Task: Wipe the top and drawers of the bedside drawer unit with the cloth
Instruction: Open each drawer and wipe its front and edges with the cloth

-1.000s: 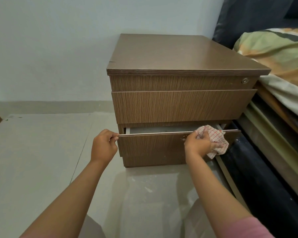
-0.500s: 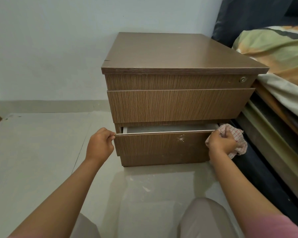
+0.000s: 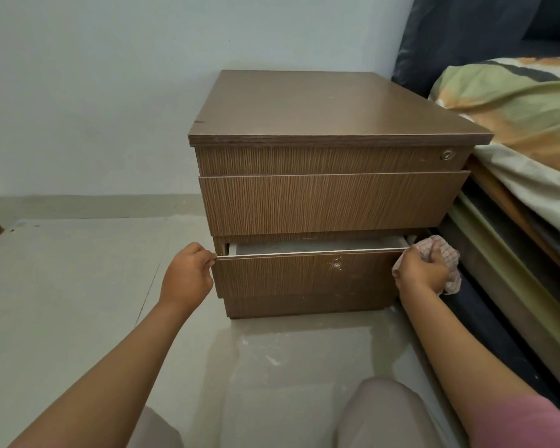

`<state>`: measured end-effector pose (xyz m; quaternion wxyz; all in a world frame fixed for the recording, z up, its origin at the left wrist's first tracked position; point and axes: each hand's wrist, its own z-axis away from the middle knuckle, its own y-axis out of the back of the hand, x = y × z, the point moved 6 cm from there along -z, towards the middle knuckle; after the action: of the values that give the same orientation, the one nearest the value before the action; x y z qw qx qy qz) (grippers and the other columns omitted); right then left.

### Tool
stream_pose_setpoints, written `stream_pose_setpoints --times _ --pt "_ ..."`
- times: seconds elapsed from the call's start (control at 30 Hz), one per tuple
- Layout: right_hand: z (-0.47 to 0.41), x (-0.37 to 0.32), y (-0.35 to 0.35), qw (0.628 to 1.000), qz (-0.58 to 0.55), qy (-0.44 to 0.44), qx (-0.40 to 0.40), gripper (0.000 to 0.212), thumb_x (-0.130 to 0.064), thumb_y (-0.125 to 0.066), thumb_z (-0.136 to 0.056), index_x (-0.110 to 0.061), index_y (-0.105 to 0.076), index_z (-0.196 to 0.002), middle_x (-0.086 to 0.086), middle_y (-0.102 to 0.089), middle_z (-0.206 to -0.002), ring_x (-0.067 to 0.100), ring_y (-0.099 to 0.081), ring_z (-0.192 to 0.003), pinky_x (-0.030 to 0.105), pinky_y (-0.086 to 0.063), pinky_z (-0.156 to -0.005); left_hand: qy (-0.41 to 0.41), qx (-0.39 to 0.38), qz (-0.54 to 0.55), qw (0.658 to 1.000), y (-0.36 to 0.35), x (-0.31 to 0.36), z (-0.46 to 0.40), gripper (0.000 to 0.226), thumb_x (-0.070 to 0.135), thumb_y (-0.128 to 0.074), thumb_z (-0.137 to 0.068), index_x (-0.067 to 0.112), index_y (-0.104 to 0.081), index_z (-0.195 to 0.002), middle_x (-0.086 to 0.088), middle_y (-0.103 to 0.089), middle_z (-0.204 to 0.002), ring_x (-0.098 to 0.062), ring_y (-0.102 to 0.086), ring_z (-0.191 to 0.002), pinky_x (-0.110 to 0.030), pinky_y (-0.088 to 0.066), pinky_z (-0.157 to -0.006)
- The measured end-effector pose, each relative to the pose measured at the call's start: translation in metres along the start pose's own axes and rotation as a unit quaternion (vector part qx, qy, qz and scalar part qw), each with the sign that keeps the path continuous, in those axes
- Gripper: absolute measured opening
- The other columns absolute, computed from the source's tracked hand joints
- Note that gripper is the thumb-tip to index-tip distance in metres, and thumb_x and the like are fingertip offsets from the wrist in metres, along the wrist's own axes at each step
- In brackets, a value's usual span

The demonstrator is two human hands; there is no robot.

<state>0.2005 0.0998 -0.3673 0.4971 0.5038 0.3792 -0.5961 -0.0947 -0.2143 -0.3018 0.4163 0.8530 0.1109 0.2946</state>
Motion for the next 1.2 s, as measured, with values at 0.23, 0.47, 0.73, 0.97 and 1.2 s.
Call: stream_pose_setpoints --times 0.23,0.47,0.73,0.97,1.2 --pt "-0.004 -0.006 0.009 0.99 -0.124 -0.061 0.037 0.057 -0.04 -0.057 -0.069 -0.036 -0.055 -0.125 0.001 -0.052 -0.129 0.027 -0.058 -0.107 0.043 -0.052 -0.088 -0.028 -0.008 -0.022 0.999 -0.001 0.008 0.002 0.013 0.002 -0.063 -0.08 0.001 -0.071 -0.091 -0.012 -0.063 -0.079 -0.029 -0.057 -0.071 -0.035 -0.051 -0.058" --pt "0.01 -0.003 0.021 0.974 -0.183 -0.137 -0.014 0.036 -0.021 -0.051 -0.09 -0.021 -0.047 -0.125 0.01 -0.06 -0.112 0.031 -0.065 -0.095 0.046 -0.055 -0.08 -0.014 -0.019 -0.036 0.999 -0.002 0.009 -0.005 0.008 0.0 -0.063 -0.079 -0.001 -0.071 -0.081 -0.015 -0.06 -0.073 -0.032 -0.055 -0.066 -0.035 -0.046 -0.055" --pt "0.051 0.005 -0.001 0.988 -0.12 -0.092 -0.009 0.051 -0.02 -0.053 -0.094 -0.035 -0.038 -0.141 0.002 -0.045 -0.142 0.022 -0.052 -0.118 0.023 -0.049 -0.076 0.006 -0.012 -0.035 0.999 -0.001 0.011 -0.004 0.009 0.001 -0.062 -0.081 0.0 -0.071 -0.08 -0.014 -0.057 -0.07 -0.029 -0.052 -0.064 -0.03 -0.038 -0.054" --pt "0.036 0.013 0.003 0.99 -0.096 -0.099 0.02 0.05 -0.022 -0.051 -0.095 -0.037 -0.037 -0.141 0.003 -0.049 -0.137 0.026 -0.056 -0.114 0.026 -0.048 -0.064 -0.003 0.013 -0.026 1.0 -0.001 0.01 0.0 0.006 -0.002 -0.064 -0.078 -0.002 -0.07 -0.079 -0.013 -0.055 -0.066 -0.028 -0.052 -0.06 -0.028 -0.035 -0.053" --pt "0.067 0.014 -0.005 0.996 -0.078 0.026 -0.033 0.05 -0.022 -0.054 -0.093 -0.041 -0.04 -0.138 0.005 -0.043 -0.142 0.029 -0.052 -0.119 0.046 -0.054 -0.087 -0.004 0.016 -0.018 1.0 -0.004 0.01 0.001 0.006 -0.003 -0.065 -0.078 -0.002 -0.07 -0.079 -0.014 -0.054 -0.066 -0.031 -0.053 -0.06 -0.032 -0.043 -0.053"
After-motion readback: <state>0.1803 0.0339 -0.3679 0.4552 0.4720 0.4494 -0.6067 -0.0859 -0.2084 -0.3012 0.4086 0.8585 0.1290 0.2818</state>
